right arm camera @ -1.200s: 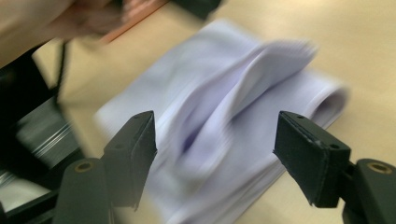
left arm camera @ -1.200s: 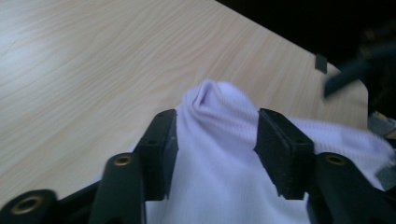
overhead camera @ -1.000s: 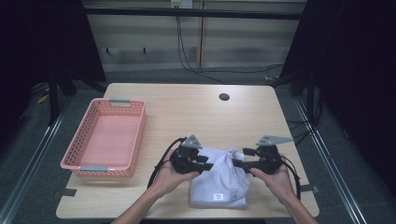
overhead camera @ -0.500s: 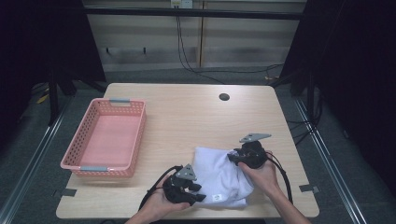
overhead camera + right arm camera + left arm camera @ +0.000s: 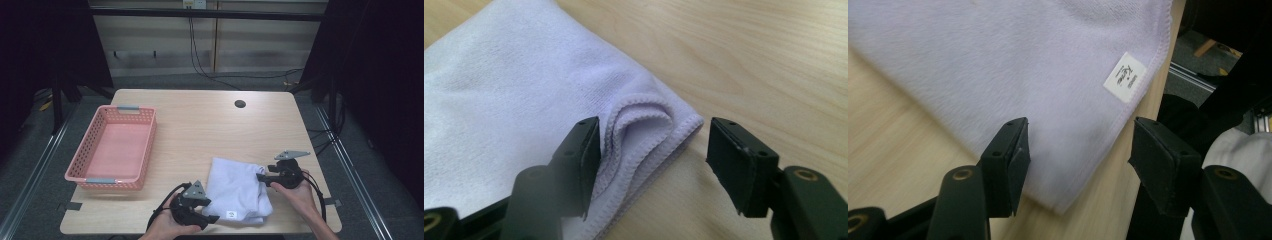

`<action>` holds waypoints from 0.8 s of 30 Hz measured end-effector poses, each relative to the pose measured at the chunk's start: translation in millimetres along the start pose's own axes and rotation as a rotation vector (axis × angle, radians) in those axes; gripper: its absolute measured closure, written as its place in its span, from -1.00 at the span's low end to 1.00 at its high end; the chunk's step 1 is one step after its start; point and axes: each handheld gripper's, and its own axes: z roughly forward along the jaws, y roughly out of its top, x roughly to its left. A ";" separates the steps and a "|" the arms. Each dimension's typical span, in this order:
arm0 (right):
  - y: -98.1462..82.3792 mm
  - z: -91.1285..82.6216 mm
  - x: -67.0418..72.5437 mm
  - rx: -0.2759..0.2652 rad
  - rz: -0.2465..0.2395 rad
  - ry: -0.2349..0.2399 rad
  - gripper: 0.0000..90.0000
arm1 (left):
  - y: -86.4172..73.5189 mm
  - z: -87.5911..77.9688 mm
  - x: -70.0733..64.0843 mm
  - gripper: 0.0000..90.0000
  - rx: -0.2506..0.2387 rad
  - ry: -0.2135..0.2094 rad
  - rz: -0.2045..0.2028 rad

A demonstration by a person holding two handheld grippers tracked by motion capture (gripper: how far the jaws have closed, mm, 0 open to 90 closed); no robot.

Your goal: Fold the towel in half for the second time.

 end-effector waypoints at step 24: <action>8.1 29.2 -1.3 0.071 -0.039 0.144 -0.51 | -6.2 17.5 7.0 -0.43 0.089 0.011 -0.043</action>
